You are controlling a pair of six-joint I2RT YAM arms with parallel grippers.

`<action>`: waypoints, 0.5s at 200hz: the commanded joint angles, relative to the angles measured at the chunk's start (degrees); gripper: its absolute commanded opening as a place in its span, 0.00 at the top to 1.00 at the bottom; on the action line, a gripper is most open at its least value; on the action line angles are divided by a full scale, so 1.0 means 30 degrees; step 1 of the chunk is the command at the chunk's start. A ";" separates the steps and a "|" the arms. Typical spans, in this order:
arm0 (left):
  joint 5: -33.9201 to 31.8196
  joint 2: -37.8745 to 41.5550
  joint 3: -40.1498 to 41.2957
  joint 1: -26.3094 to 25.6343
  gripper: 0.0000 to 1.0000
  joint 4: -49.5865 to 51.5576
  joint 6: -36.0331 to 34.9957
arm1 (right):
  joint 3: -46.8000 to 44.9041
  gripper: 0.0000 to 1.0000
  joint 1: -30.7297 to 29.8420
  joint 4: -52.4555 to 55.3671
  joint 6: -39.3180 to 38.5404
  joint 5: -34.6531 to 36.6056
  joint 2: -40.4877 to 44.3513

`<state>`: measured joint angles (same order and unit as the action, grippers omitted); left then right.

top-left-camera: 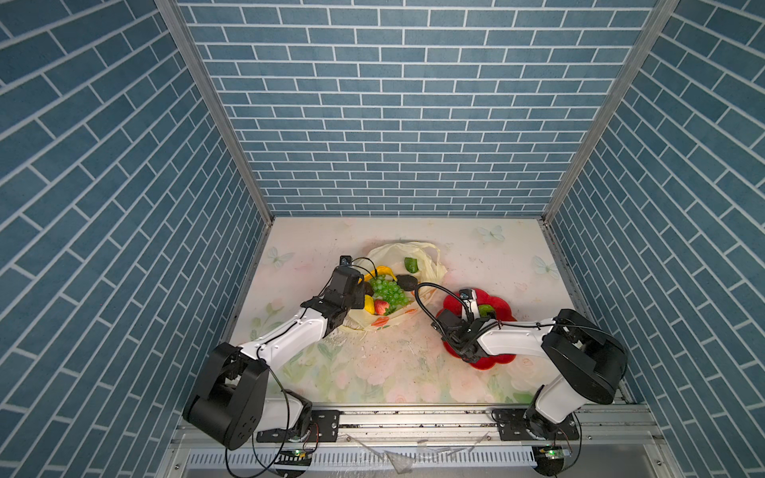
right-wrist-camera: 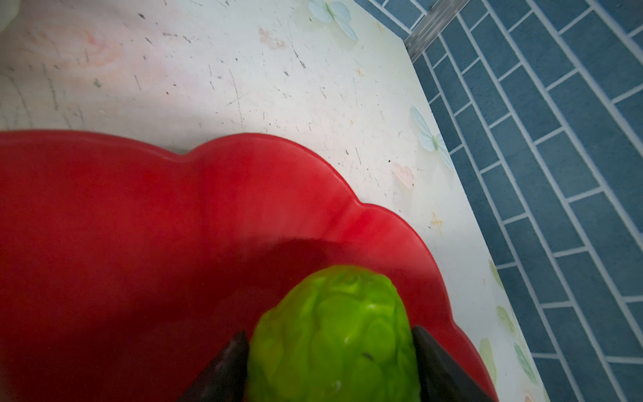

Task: Take fruits out of the plastic bag
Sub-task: Place the fruit on the plate.

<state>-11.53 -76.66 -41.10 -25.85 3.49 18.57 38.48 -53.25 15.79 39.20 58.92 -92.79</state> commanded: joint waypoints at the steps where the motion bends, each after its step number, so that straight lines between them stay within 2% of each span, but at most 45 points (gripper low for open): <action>1: -0.0381 0.0056 0.0283 0.0061 1.00 -0.0113 -0.0224 | 0.0197 0.26 -0.0171 0.0707 0.0878 -0.0027 0.0146; 100: -0.0522 0.0060 0.0279 0.0044 1.00 -0.0071 -0.0271 | -0.0126 0.26 -0.0970 0.2732 0.2577 -0.0229 0.1765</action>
<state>-12.01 -76.66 -41.10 -25.85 3.49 18.41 38.46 -55.77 20.53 42.17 57.76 -88.97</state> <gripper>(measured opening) 0.046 0.741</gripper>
